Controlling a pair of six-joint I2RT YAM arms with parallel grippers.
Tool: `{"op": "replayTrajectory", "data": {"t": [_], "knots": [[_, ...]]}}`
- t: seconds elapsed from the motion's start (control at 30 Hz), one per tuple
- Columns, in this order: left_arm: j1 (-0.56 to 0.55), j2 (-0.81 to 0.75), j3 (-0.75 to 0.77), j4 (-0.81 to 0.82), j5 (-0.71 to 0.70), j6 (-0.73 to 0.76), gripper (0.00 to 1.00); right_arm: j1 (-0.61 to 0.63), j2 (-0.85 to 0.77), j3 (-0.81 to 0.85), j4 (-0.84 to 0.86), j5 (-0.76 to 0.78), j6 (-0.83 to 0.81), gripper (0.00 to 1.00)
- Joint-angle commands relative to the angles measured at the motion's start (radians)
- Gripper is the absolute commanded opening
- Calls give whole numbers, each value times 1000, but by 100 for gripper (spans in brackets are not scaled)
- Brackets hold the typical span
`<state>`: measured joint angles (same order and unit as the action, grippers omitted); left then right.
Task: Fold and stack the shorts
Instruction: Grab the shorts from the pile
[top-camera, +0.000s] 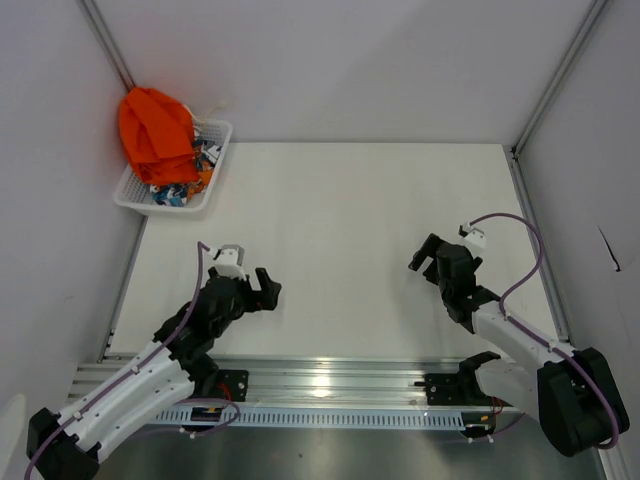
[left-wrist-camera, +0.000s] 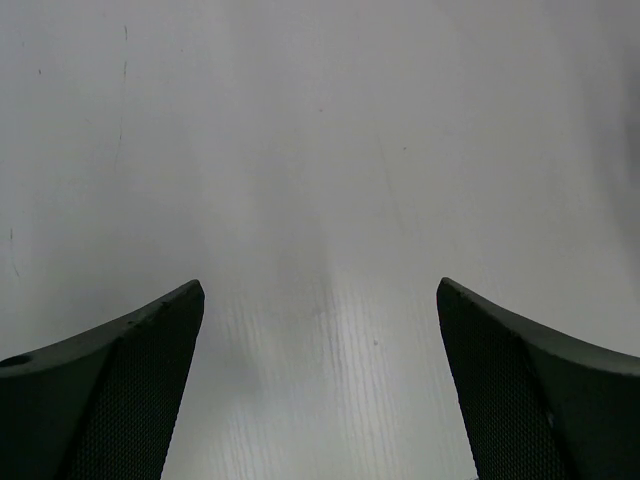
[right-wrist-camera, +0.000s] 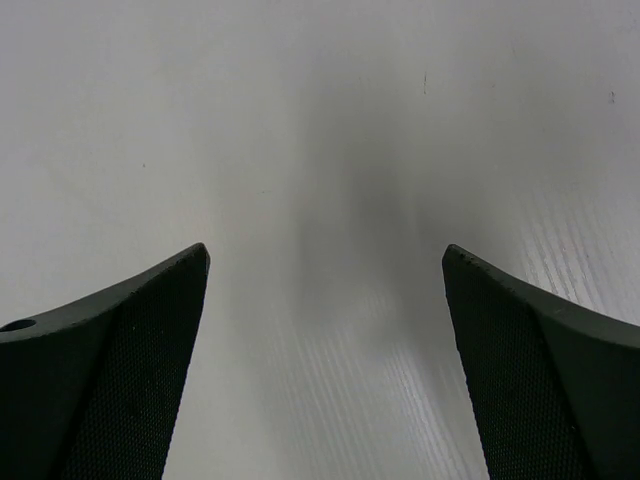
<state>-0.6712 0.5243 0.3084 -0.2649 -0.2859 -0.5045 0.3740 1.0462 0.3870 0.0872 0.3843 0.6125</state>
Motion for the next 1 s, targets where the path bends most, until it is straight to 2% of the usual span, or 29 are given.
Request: {"op": "replayTrajectory", "data": {"t": [0.0,0.17,0.23,0.27,0.33,0.37,0.43,0.47,0.53,0.6,0.67,0.73,0.8,0.97], "knots": [[-4,-36,17,24,-44,2,99,5,-25,32,32,27,-10,99],[28,32,141,-13,-156,-190,99,5,-32,15,36,31,-40,99],[99,144,274,-23,-93,-207,99,5,-34,7,49,24,-48,99],[202,185,349,-37,-3,-213,99,5,-34,7,54,16,-59,99],[318,296,418,-71,86,-230,99,5,-34,6,68,-8,-69,100],[422,328,523,-83,123,-233,99,5,-34,4,69,-10,-74,100],[513,417,586,-108,200,-238,99,5,-32,4,71,-18,-76,100],[586,446,685,-117,211,-241,99,5,-34,1,74,-22,-79,99],[654,509,775,-149,240,-253,99,5,-29,1,86,-36,-85,100],[769,607,866,-166,305,-270,99,5,-22,3,89,-41,-88,99],[867,698,894,-151,376,-305,99,5,-17,6,89,-42,-89,100],[924,756,937,-110,476,-333,97,5,-11,9,86,-45,-88,100],[970,842,1001,-108,491,-348,94,5,-14,10,80,-45,-86,99],[993,985,1124,-34,505,-400,87,5,-25,3,91,-59,-85,99]]}}
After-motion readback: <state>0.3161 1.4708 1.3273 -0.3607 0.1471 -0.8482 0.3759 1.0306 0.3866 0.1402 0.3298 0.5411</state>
